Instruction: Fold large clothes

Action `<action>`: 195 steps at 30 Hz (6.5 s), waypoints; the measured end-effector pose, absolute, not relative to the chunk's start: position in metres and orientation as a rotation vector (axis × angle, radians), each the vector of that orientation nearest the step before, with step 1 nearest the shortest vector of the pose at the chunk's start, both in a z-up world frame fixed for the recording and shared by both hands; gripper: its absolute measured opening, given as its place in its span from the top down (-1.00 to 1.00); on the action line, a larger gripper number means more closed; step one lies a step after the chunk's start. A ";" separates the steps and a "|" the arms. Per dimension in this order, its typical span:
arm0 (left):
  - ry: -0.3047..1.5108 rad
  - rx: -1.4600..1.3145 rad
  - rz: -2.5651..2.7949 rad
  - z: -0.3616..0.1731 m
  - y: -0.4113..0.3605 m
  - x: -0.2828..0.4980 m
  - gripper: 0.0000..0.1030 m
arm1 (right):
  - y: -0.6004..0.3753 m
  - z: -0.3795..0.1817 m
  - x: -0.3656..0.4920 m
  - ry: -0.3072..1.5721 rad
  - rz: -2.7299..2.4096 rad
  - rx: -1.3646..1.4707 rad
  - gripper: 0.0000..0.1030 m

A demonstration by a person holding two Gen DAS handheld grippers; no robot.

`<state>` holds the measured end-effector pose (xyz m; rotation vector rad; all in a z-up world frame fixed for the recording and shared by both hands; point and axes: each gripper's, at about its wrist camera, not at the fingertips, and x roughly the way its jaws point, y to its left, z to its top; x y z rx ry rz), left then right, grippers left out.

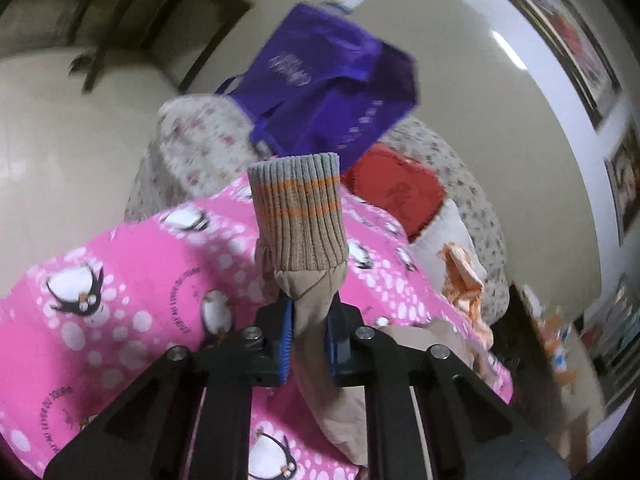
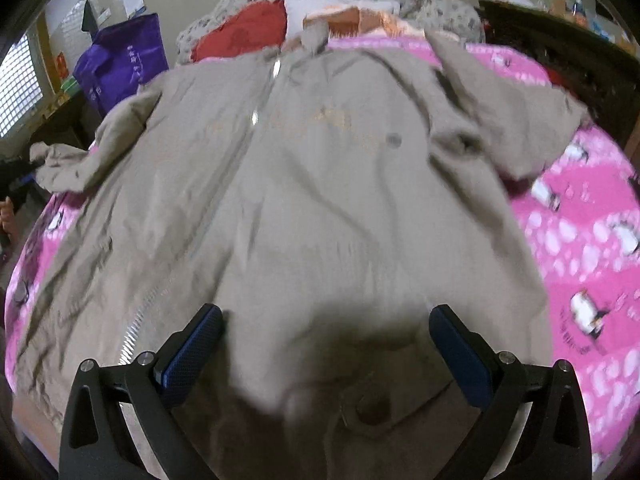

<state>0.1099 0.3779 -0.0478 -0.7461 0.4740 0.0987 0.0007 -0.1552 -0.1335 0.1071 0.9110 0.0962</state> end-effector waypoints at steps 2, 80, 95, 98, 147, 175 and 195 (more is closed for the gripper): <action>0.457 -0.674 0.067 -0.028 0.359 0.108 0.79 | -0.153 -0.135 0.003 0.896 0.089 0.102 -0.99; 0.784 -0.338 0.018 -0.062 0.148 0.222 -0.05 | -0.198 -0.062 0.088 0.748 0.225 0.154 0.45; 0.723 -0.330 -0.060 -0.041 0.144 0.165 -0.23 | -0.198 -0.084 0.087 0.796 0.166 0.147 0.03; 0.718 -0.314 -0.103 -0.053 0.132 0.140 -0.28 | -0.182 -0.074 0.063 0.723 0.164 0.066 -0.14; 0.837 -0.251 -0.072 -0.126 0.100 0.108 -0.83 | -0.590 -0.032 0.121 0.453 -0.184 0.950 0.77; 0.769 -0.405 -0.259 -0.060 0.112 0.115 -0.85 | -0.122 -0.085 0.135 0.855 0.357 0.173 0.63; 0.930 -0.605 -0.581 -0.098 0.008 0.154 -0.61 | -0.151 -0.131 0.022 0.845 0.226 -0.012 -0.74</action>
